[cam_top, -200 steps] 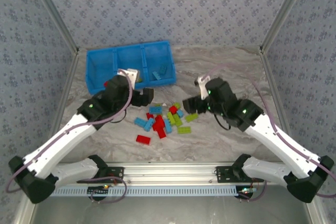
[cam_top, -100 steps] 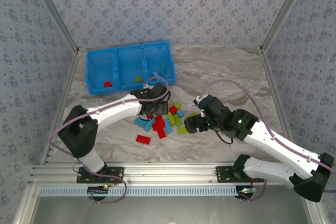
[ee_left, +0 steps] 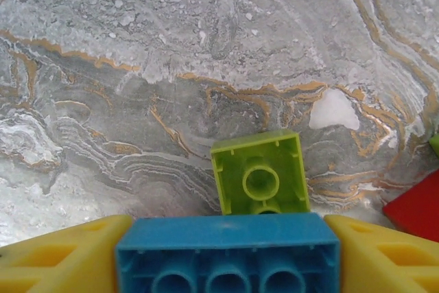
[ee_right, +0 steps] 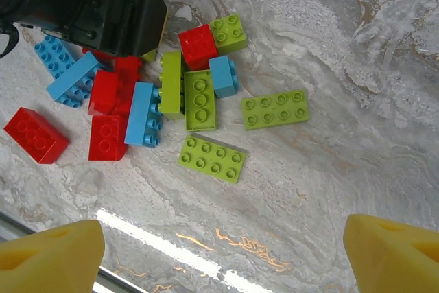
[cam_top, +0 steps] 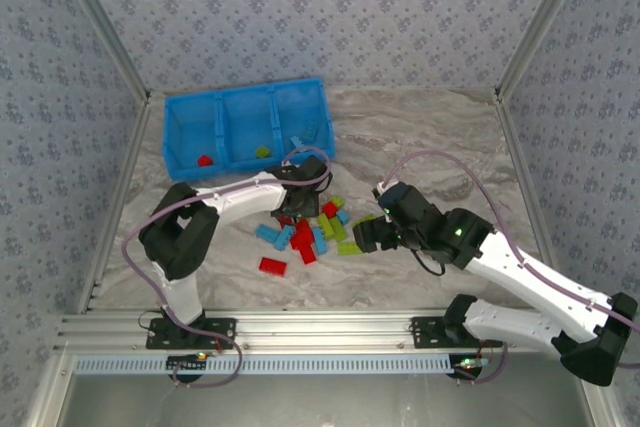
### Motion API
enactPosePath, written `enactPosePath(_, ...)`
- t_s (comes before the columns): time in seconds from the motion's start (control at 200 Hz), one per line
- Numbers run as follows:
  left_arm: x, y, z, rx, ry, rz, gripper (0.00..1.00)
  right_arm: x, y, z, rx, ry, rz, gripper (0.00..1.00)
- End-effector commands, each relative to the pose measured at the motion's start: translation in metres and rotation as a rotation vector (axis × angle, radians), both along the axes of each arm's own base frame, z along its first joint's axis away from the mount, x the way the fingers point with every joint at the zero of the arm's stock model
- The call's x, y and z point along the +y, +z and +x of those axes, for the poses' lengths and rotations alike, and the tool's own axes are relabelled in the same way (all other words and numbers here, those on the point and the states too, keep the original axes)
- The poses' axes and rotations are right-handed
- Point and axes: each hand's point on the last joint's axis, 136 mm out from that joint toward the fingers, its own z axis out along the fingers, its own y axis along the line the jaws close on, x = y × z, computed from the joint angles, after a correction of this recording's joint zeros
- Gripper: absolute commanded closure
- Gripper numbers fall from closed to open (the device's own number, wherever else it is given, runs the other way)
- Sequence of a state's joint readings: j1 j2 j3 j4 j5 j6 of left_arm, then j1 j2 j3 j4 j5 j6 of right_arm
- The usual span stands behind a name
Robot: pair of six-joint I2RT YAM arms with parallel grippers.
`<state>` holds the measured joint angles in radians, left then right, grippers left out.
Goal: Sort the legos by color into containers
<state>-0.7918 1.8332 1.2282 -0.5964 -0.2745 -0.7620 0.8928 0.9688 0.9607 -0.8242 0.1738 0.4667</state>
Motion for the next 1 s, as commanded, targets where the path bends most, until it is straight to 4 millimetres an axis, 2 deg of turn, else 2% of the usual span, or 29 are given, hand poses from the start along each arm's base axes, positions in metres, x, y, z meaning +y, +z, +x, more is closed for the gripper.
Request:
enactPosePath(0.0, -0.003, 0.001, 0.002, -0.006, -0.003, -0.011, 0.35, -0.007, 0.001, -0.001, -0.004, -0.032, -0.008, 0.07)
enactPosePath(0.085, -0.004, 0.005, 0.001, -0.009, -0.006, -0.02, 0.41, -0.006, 0.003, 0.0, -0.008, -0.035, 0.001, 0.07)
enactPosePath(0.175, -0.004, 0.018, 0.003, -0.034, -0.006, -0.036, 0.47, -0.006, 0.005, 0.0, -0.011, -0.039, 0.006, 0.07)
enactPosePath(0.305, -0.008, 0.059, 0.014, -0.137, -0.031, -0.08, 0.48, -0.008, 0.008, 0.001, -0.023, -0.046, 0.007, 0.07)
enactPosePath(0.455, -0.023, 0.119, 0.051, -0.323, -0.127, -0.068, 0.5, -0.007, 0.013, 0.004, -0.042, -0.048, 0.012, 0.06)
enactPosePath(0.57, -0.029, 0.142, 0.096, -0.413, -0.161, -0.048, 0.55, -0.007, 0.013, 0.004, -0.041, -0.052, 0.019, 0.06)
enactPosePath(0.715, -0.029, 0.151, 0.155, -0.483, -0.163, -0.01, 0.54, -0.009, 0.016, 0.0, -0.038, -0.057, 0.042, 0.06)
enactPosePath(0.815, -0.031, 0.14, 0.184, -0.449, -0.164, -0.01, 0.55, -0.012, 0.021, -0.003, -0.047, -0.066, 0.067, 0.06)
enactPosePath(0.884, -0.033, 0.129, 0.191, -0.404, -0.157, -0.023, 0.56, -0.016, 0.023, -0.005, -0.053, -0.076, 0.081, 0.06)
enactPosePath(0.994, -0.041, 0.136, 0.184, -0.413, -0.173, -0.048, 0.59, -0.022, 0.024, -0.008, -0.06, -0.097, 0.099, 0.05)
